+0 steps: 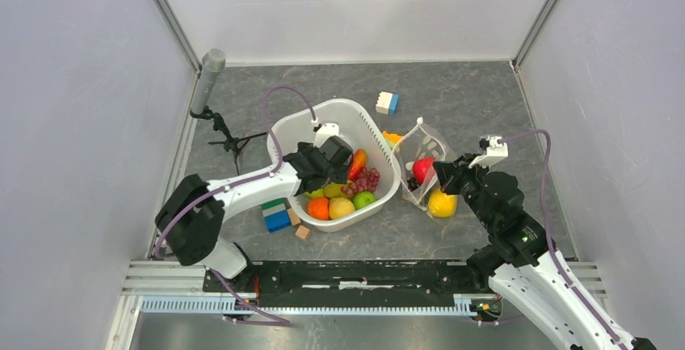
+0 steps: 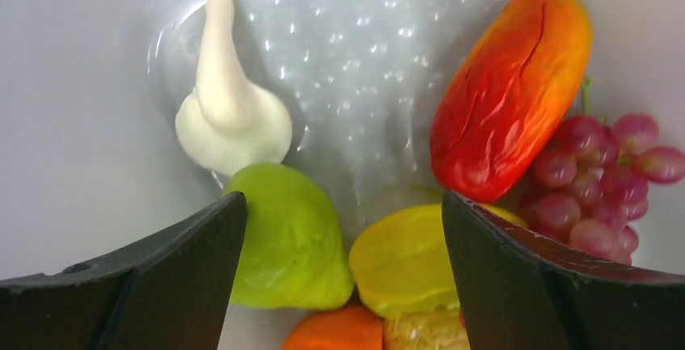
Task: Place the food in the zip-top bag and seal the zipper
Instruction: Adjust the fake fruit in the bin.
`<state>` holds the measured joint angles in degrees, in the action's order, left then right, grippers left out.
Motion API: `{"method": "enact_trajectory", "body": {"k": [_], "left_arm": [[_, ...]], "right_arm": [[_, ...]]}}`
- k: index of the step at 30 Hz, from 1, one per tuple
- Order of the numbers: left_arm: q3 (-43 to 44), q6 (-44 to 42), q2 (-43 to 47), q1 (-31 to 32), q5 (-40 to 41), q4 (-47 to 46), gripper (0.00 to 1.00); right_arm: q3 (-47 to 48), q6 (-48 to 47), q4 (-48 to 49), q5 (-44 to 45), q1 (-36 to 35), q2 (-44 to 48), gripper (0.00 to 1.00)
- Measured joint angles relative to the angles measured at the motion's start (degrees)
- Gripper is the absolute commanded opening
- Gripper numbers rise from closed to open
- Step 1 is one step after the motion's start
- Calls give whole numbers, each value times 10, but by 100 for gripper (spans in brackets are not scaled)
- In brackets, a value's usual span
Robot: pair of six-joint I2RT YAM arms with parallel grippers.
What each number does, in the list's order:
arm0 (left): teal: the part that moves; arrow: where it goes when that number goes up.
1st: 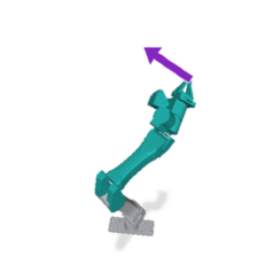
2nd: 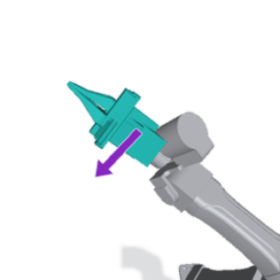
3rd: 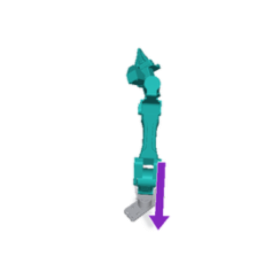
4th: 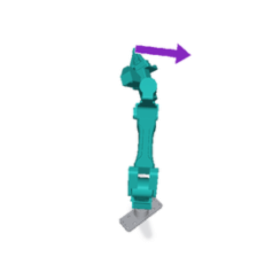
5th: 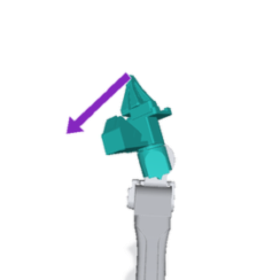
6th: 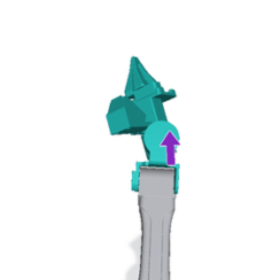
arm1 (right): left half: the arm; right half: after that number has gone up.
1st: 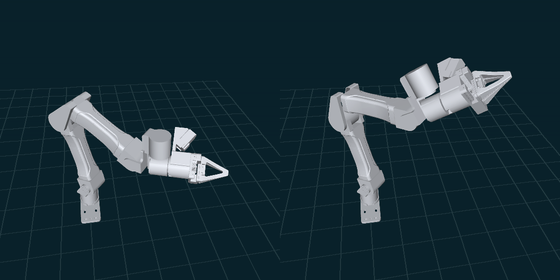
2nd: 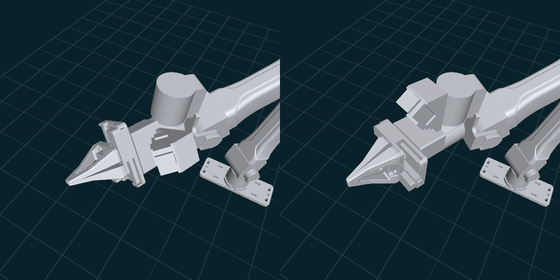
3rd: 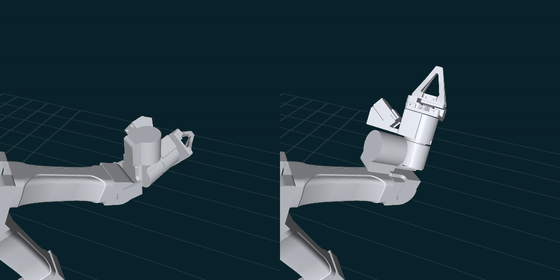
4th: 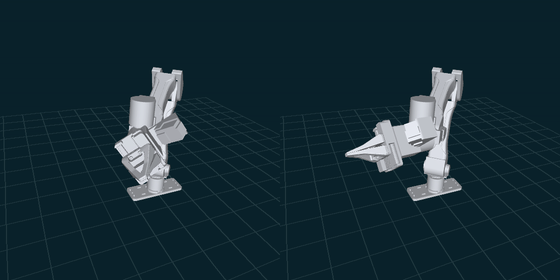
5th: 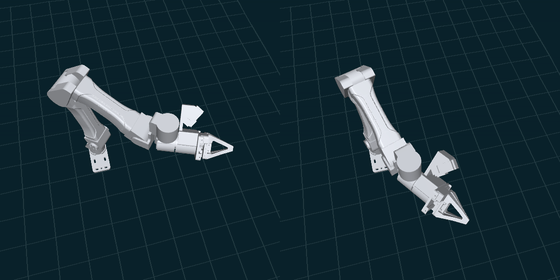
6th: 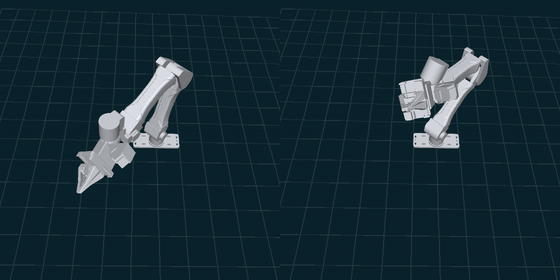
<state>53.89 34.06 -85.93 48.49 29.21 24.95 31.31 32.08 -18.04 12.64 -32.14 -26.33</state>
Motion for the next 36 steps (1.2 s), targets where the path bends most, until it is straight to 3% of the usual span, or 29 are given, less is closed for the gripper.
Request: {"method": "enact_trajectory", "body": {"k": [5,11,16,20,26,31,36], "left_arm": [[21,1,-46,-3,-18,-33,81],[14,-16,-59,-2,-115,-70,91],[7,-49,4,-1,-147,-103,97],[6,-52,57,-1,-135,-105,100],[-10,-33,125,-1,-50,-65,100],[-47,-12,122,-3,-19,-6,100],[-30,-10,62,-5,-17,34,100]], "right_arm": [[0,0,-4,1,0,1,6],[0,0,-9,9,0,13,6],[0,0,-14,12,0,13,6],[0,0,-14,12,0,13,6],[0,0,-13,12,0,10,6],[0,0,-13,11,0,10,6],[0,3,-13,7,0,10,6]]}}
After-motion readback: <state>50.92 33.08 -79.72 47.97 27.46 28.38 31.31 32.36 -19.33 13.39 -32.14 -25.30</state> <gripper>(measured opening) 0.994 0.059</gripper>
